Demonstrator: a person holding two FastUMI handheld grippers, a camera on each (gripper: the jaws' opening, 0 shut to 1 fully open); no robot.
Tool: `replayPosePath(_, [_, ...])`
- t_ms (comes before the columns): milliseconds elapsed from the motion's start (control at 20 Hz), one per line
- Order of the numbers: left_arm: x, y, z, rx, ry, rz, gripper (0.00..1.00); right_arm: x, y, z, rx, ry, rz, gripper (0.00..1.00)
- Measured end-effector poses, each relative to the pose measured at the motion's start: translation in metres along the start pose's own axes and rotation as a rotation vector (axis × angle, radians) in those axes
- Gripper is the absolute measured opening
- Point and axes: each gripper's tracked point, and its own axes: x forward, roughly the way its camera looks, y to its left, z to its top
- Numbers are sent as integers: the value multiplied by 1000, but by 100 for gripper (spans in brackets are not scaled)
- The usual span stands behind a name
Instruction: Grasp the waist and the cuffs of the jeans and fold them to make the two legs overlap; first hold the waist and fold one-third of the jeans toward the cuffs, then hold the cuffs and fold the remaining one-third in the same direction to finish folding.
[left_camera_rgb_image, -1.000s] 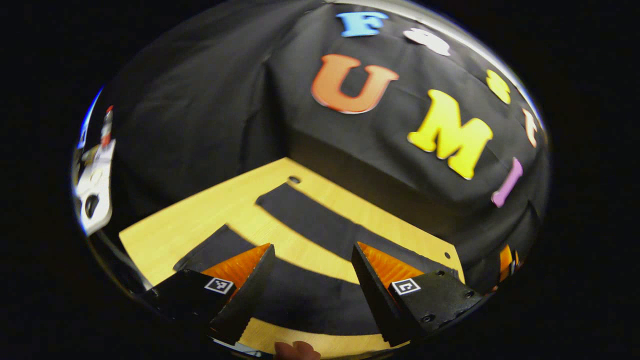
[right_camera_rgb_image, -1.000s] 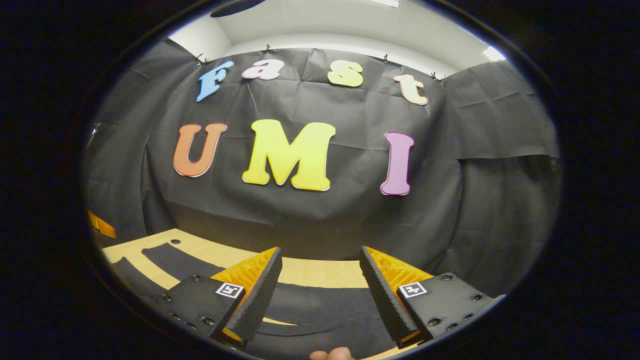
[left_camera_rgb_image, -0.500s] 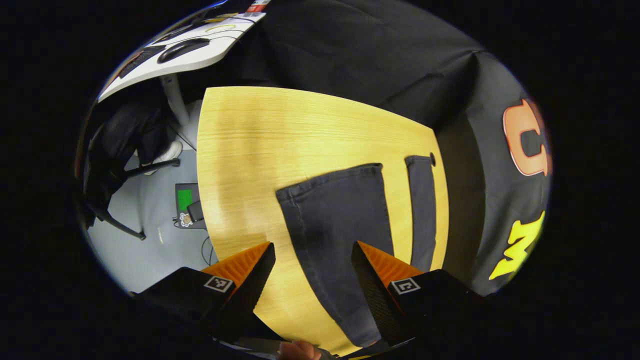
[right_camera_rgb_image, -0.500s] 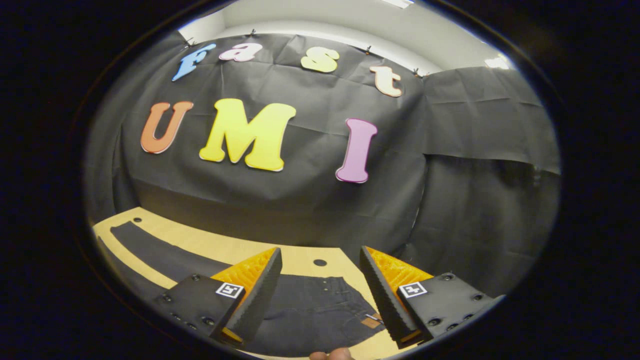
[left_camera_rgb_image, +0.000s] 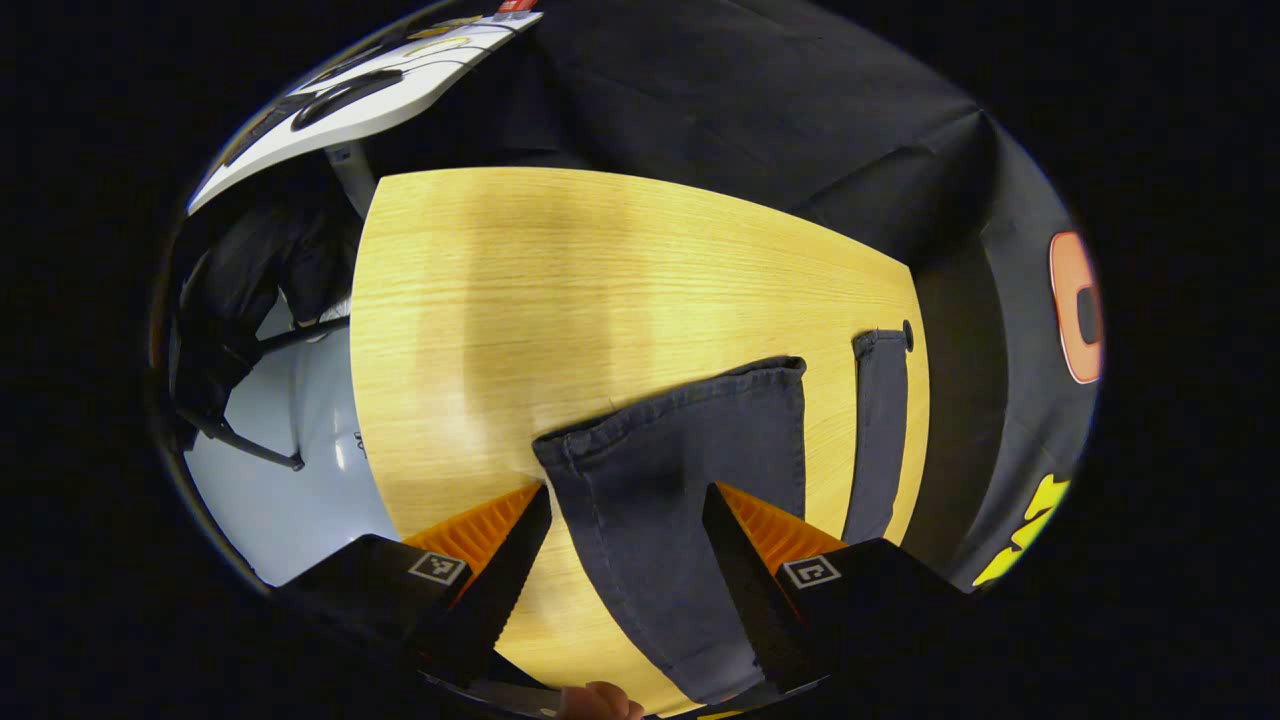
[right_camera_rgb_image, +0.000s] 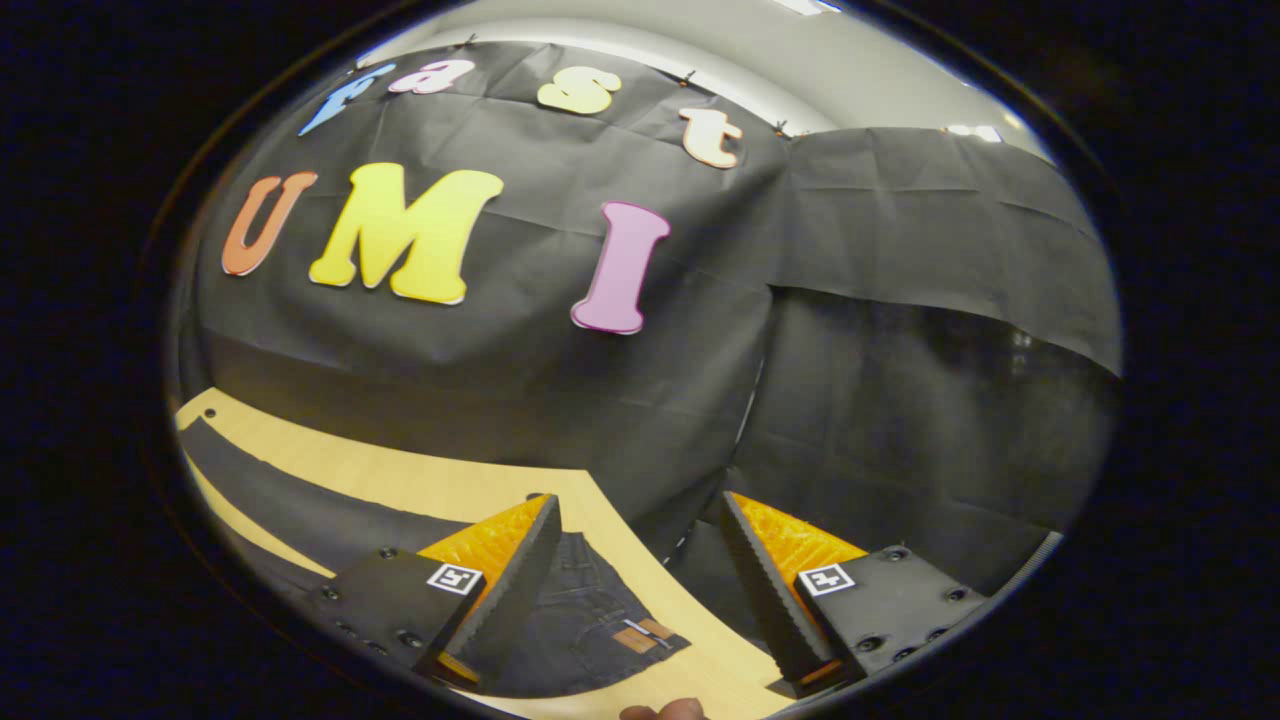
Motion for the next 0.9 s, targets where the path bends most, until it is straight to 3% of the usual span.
replayPosePath(200, [6, -9, 4, 11, 4, -3, 99, 8, -24, -11, 40, 41, -66, 98])
replayPosePath(300, [10, -1, 5, 39, 17, 31, 95, 10, -29, -19, 63, 62, -79, 99])
replayPosePath(400, [11, 5, 6, 41, 24, 50, 73, 12, -28, -22, 66, 69, -81, 98])
replayPosePath(500, [11, 12, 9, 43, 26, 69, 61, 13, -26, -25, 64, 69, -76, 98])
replayPosePath(550, [12, 12, 8, 45, 23, 59, 41, 14, -24, -27, 63, 71, -71, 98])
replayPosePath(600, [14, 10, 8, 48, 18, 32, 43, 16, -24, -30, 61, 80, -66, 99])
replayPosePath(650, [14, 10, 8, 55, 21, 5, 31, 18, -24, -39, 65, 103, -61, 99])
replayPosePath(700, [15, 9, 8, 39, 27, -21, 28, 20, -22, -50, 86, 150, -42, 98])
replayPosePath(750, [15, 10, 8, 6, 37, -37, 17, 23, -16, -66, 126, 231, 1, 99])
replayPosePath(850, [15, 10, 8, -40, 44, -61, 7, 22, 2, -105, 262, 449, 103, 100])
replayPosePath(900, [14, 10, 9, -40, 43, -63, 6, 21, 6, -123, 338, 561, 113, 100])
